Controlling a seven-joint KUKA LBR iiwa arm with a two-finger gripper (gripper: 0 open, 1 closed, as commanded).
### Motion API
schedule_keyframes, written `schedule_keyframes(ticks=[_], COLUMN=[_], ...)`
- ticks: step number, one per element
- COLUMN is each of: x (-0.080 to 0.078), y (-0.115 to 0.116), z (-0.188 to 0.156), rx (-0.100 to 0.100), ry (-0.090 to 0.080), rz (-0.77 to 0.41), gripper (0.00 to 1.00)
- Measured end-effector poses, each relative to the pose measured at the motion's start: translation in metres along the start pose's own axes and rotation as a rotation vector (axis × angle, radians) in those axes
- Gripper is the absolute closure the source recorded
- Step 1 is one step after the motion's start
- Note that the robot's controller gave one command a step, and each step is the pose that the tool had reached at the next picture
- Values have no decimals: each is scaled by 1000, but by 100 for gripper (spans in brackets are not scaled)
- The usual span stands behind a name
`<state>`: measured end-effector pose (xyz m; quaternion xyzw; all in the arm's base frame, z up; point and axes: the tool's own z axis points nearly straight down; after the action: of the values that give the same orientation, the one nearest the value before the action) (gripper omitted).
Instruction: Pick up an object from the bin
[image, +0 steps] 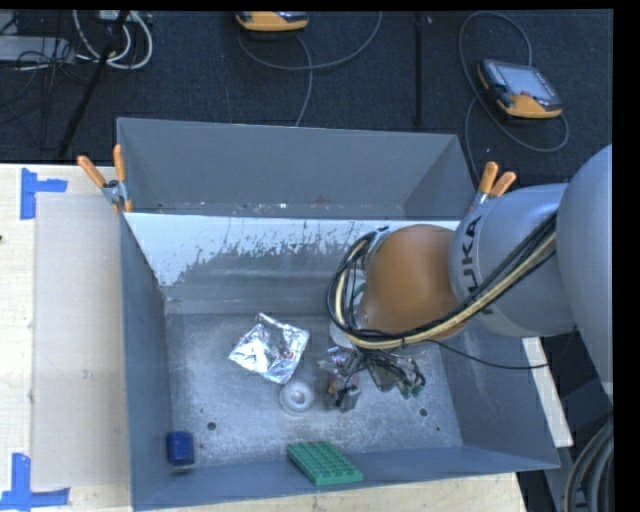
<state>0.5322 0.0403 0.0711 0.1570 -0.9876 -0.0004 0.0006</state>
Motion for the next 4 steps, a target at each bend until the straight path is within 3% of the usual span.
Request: schedule_keyframes(ticks=[1,2,3,4], x=[0,-23,-4,-5], y=[0,-23,-26,-26], z=[0,-66,-7,-8], rx=[0,4,-1,0], ry=[0,-6,3,0], rz=[0,-417,-237,-236], gripper=[0,0,0,100])
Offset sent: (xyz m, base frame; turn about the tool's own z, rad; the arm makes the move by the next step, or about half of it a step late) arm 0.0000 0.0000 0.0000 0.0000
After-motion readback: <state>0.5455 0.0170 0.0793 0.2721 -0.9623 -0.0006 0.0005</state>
